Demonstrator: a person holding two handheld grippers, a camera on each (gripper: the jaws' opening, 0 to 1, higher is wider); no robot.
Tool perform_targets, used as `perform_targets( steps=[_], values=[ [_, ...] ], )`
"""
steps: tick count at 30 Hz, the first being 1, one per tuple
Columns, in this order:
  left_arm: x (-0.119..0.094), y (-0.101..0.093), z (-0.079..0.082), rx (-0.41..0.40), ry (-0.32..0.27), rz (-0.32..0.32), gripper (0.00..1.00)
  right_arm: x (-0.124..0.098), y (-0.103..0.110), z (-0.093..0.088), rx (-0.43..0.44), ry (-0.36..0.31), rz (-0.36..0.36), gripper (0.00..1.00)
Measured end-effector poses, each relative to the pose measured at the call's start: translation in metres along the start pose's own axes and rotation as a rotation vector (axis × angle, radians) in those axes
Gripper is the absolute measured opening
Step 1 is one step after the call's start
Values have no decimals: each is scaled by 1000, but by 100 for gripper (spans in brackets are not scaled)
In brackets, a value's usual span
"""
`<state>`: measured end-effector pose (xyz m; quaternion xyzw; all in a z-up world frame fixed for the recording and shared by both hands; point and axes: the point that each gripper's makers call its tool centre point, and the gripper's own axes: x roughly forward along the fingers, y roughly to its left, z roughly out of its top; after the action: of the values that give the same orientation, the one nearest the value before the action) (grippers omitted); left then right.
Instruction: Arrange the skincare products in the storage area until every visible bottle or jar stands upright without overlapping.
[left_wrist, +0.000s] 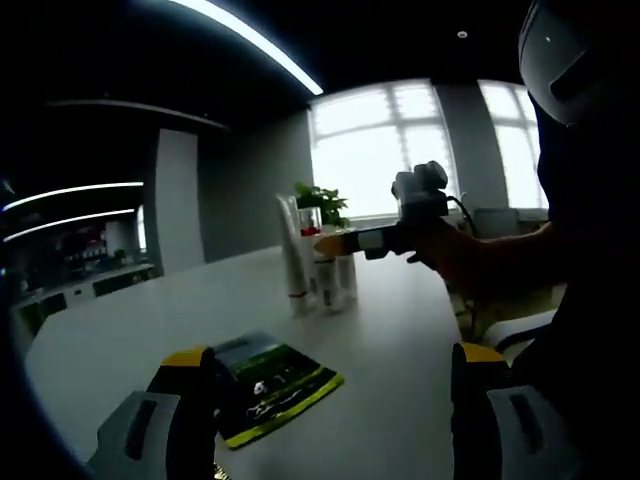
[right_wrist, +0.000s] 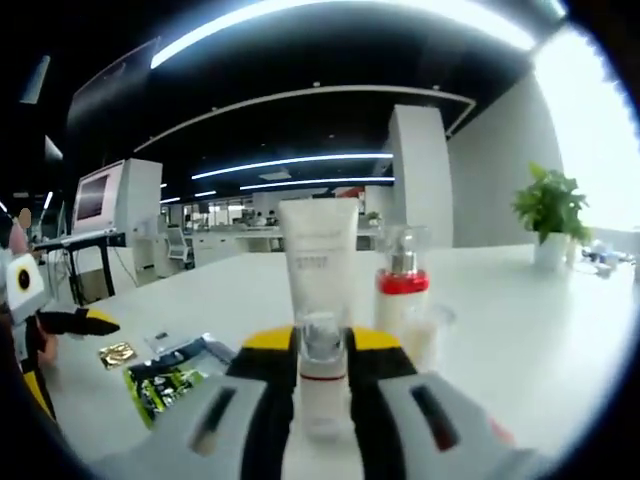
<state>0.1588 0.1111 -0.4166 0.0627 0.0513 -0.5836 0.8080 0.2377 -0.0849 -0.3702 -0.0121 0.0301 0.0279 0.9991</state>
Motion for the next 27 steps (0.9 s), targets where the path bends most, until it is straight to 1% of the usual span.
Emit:
perform_targets(
  steps=[1,4,11,13,17,20,24,27],
  values=[
    [0,-1,2,-6,-12,-8,100,0,0,0,-10,4,-11,19],
    [0,0,1,0,-2,-4,100,-1,3,0,-13,7,-27,19],
    [-4,0,-2,12,12,-14,100,-4,0,0,47,-12,-75,19],
    [-6,0,-3,13,18,-21,100,-5,0,0,48,-13,-82,19],
    [-8,0,-3,16,19,-30,100,-5,5,-1,28,-7,-78,20],
    [-8,0,-3,20,17,-31,100,-5,7,-2,30,-5,-72,24],
    [-11,-1,-3,17,5,-30,100,-6,9,-3,22,1,-68,25],
    [-12,0,-5,17,9,-21,100,-5,12,-3,17,7,-64,27]
  ],
)
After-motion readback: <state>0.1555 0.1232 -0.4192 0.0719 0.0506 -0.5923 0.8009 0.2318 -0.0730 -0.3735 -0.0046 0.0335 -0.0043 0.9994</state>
